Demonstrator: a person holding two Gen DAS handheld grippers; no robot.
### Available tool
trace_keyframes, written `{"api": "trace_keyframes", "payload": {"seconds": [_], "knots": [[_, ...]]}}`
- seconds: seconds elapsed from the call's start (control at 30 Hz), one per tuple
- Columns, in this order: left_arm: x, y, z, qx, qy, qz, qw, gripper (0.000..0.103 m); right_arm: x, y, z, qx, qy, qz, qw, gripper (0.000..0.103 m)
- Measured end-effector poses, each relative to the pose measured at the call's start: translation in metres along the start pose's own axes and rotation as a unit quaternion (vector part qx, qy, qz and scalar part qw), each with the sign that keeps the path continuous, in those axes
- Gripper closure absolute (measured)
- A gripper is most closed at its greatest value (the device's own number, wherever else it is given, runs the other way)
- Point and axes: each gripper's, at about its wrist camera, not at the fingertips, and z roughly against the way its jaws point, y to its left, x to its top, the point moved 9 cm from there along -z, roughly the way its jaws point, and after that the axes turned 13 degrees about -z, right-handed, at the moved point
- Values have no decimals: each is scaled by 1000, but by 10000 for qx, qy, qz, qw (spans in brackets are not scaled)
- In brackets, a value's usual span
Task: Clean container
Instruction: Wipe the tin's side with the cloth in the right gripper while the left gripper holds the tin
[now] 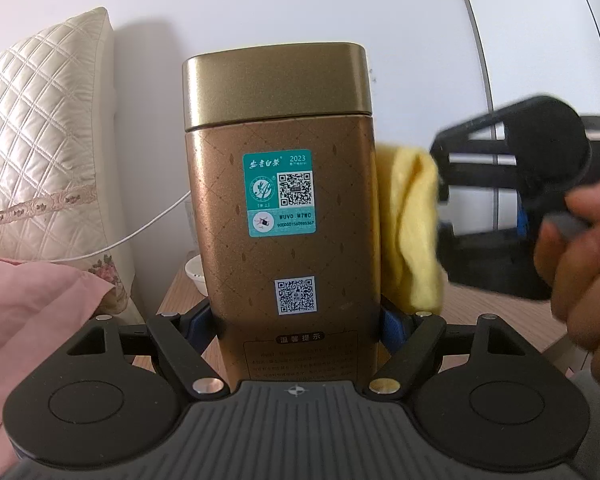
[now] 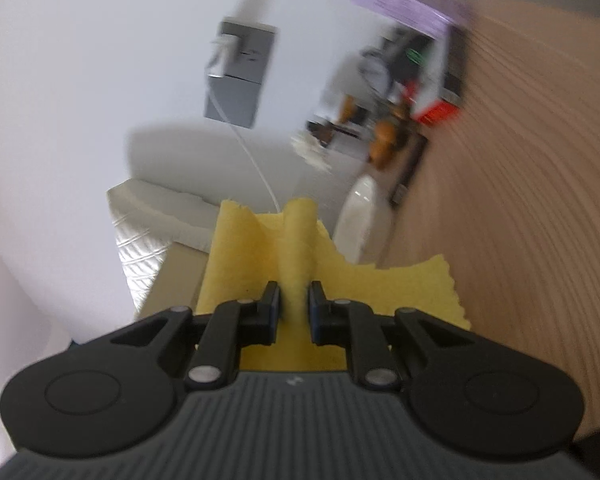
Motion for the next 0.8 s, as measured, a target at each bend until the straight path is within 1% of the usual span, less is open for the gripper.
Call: {"api": "trace_keyframes", "payload": {"seconds": [0.1,0.27,0.37,0.53,0.6,0.67,0.8], "knots": [[-1,-1,1,0,5,13,10000,21,2,19,0,122,22,164,9998,87],[-1,-2,2,-7,-2,2,10000,21,10,62,-1,510,-4,464,9976,87],[-2,-2,2,-25,-1,7,10000,21,8,64,1,576,-63,472,9972,87],[-3,-2,4,-22,-2,-1,10000,21,3,20,0,277,-78,53,9996,87],[-3,-6,6,-20,-7,-7,10000,21,2,7,0,223,-58,-171,9996,87],[-3,-8,7,-21,-10,-6,10000,21,2,8,0,223,-65,-168,9996,87],[-3,-9,9,-12,-1,6,10000,21,4,40,1,537,-98,49,9985,87]]}}
